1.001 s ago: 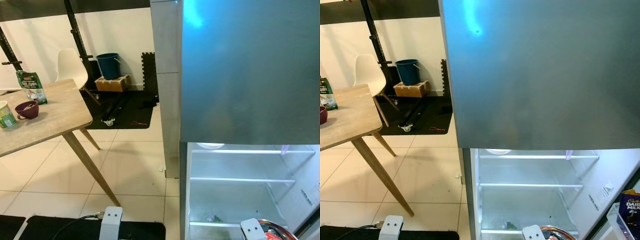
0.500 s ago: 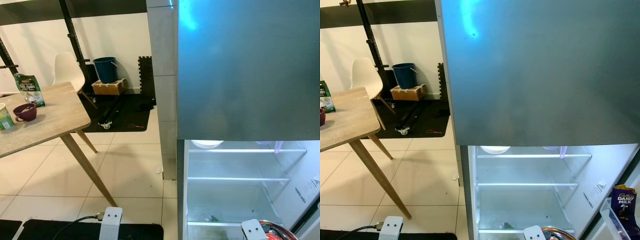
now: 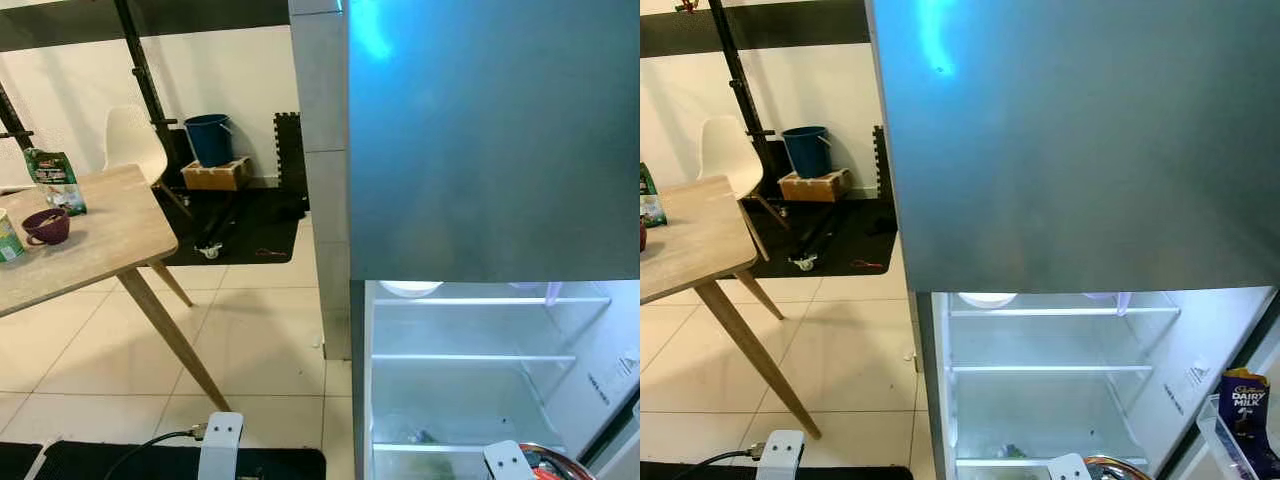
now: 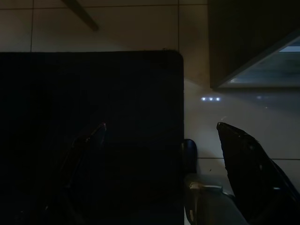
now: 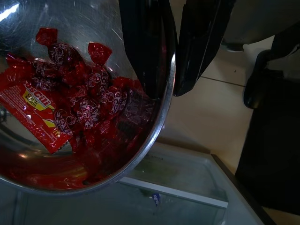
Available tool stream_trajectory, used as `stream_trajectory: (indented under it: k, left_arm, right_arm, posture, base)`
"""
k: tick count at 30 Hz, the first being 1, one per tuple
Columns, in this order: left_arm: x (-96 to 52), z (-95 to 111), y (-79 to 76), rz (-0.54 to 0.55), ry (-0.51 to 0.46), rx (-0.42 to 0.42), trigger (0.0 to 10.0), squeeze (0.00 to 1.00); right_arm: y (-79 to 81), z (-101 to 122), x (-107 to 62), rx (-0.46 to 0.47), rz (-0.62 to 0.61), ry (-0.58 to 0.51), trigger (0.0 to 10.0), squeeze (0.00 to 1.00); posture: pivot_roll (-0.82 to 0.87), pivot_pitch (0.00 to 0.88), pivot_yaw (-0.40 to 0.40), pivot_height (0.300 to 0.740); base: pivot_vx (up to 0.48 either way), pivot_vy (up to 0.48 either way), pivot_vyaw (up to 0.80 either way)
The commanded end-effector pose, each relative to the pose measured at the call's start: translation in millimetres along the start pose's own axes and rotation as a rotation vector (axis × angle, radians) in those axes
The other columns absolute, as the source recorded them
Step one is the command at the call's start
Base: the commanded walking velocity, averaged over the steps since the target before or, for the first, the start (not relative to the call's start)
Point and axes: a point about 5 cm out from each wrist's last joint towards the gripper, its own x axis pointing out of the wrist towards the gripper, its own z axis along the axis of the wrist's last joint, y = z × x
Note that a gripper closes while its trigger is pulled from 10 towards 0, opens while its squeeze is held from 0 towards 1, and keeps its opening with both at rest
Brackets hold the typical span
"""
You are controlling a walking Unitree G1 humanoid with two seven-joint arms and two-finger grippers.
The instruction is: Restocking fridge
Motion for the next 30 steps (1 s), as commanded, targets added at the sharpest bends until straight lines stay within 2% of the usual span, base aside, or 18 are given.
stream_trajectory:
  k: [1, 26, 30]
  left_arm:
    - [-1.2, -7.7, 1.9, 0.003, 0.029, -0.011, 10.0, 0.00]
    - [-1.8, -11.7, 2.5, 0.001, 0.038, -0.005, 10.0, 0.00]
    - [-1.8, -12.1, 2.4, 0.000, 0.040, -0.005, 10.0, 0.00]
  right_arm:
    - [-0.7, -2.6, -1.2, 0.009, -0.010, -0.001, 10.0, 0.00]
    - [0.8, -3.0, -1.2, 0.005, -0.004, -0.001, 10.0, 0.00]
    - [0.8, -3.0, -1.2, 0.005, -0.004, -0.001, 10.0, 0.00]
  posture:
    - [-0.12, 0.084, 0.050, 0.740]
    - [-0.12, 0.089, 0.049, 0.740]
    - [-0.12, 0.089, 0.049, 0.740]
  base:
    - [0.000, 0.000, 0.00]
    - [0.000, 0.000, 0.00]
    - [-0.299, 0.000, 0.00]
